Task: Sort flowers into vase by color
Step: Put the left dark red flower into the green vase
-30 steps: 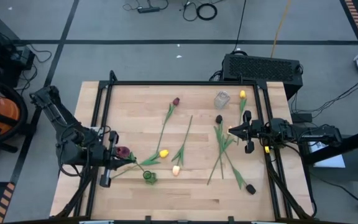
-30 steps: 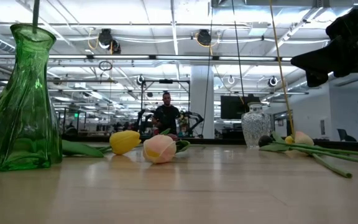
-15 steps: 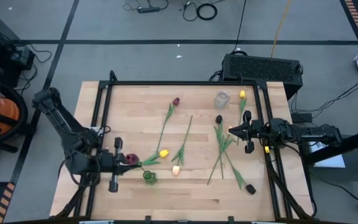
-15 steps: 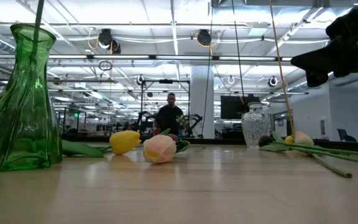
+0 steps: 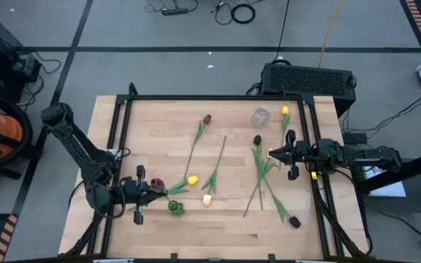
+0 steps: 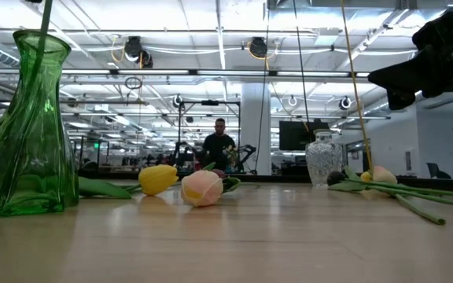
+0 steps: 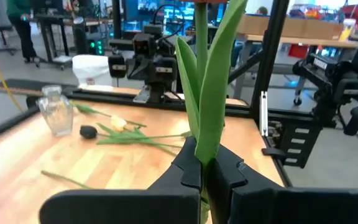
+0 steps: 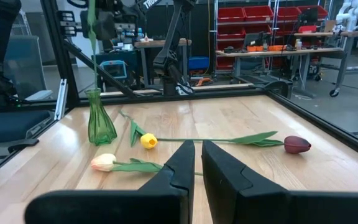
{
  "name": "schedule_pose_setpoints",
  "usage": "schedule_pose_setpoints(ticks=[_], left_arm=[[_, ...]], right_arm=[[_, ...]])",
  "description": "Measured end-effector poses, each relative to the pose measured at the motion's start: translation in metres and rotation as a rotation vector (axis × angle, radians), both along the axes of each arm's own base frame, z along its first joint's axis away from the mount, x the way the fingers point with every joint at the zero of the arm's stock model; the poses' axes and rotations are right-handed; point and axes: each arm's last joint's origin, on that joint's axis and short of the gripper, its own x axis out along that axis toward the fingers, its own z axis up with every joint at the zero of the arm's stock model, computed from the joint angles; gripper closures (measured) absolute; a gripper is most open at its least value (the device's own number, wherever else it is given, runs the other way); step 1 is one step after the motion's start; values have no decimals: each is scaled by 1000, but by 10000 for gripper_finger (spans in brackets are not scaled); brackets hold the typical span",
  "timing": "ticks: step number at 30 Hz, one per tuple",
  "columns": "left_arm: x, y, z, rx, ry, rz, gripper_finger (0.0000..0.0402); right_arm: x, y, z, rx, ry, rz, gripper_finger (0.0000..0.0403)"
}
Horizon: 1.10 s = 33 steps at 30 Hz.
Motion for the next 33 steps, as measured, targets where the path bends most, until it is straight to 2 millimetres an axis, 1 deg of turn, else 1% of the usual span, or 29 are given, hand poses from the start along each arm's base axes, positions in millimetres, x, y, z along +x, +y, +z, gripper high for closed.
schedule_pose_setpoints(ticks=[3, 10, 25, 28, 33], left_arm=[[0, 1, -3, -38, 4, 3, 394], [0, 1, -3, -41, 2, 3, 366], [-1, 1, -4, -24, 15, 0, 357], [0, 1, -4, -26, 14, 2, 336], [0, 1, -4, -28, 12, 2, 263]], right_arm=[[0, 0, 0, 0, 0, 0, 378], [0, 0, 0, 0, 0, 0, 378], [0, 0, 0, 0, 0, 0, 378], [0, 0, 0, 0, 0, 0, 378], [0, 0, 0, 0, 0, 0, 378]])
